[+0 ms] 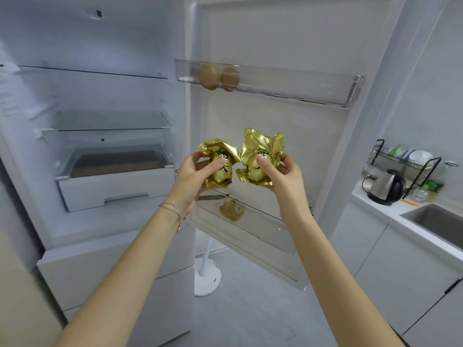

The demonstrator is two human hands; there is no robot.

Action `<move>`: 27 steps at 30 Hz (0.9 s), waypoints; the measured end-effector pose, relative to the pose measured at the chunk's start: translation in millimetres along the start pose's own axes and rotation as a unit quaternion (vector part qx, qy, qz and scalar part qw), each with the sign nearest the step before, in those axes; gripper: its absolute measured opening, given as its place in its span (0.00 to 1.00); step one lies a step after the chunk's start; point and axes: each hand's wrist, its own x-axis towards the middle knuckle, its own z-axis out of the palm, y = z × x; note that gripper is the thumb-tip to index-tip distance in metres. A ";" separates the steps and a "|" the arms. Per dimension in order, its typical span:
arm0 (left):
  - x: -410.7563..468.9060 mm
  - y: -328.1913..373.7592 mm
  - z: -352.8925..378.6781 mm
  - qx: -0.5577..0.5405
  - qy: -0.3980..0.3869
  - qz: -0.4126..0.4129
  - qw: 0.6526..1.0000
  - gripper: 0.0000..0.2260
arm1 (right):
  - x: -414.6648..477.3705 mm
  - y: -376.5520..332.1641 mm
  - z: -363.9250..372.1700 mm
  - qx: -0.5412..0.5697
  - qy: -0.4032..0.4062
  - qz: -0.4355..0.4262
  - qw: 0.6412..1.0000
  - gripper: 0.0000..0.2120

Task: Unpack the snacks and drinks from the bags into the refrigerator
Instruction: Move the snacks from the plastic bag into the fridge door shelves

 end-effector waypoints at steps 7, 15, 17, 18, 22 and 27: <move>52.7 -7.5 -28.9 -0.025 -0.058 -0.021 0.998 0.25 | 28.3 22.3 21.4 -0.025 0.057 0.010 0.998 0.12; 105.7 -14.2 -49.7 0.006 -0.163 -0.038 0.986 0.21 | 38.8 34.6 35.4 -0.047 0.159 0.024 0.986 0.11; 111.0 -11.8 -51.9 0.001 -0.199 -0.033 0.979 0.21 | 37.7 29.8 39.5 -0.045 0.171 0.016 0.984 0.10; 113.3 -9.6 -51.9 0.002 -0.220 -0.026 0.975 0.21 | 37.2 26.1 41.8 -0.047 0.174 0.008 0.984 0.10; 120.9 8.0 -48.5 0.001 -0.261 0.018 0.965 0.19 | 33.9 5.7 55.1 -0.064 0.184 -0.036 0.980 0.08; 126.7 33.3 -43.0 -0.023 -0.309 0.066 0.949 0.17 | 27.6 -21.3 68.8 -0.096 0.213 -0.084 0.969 0.13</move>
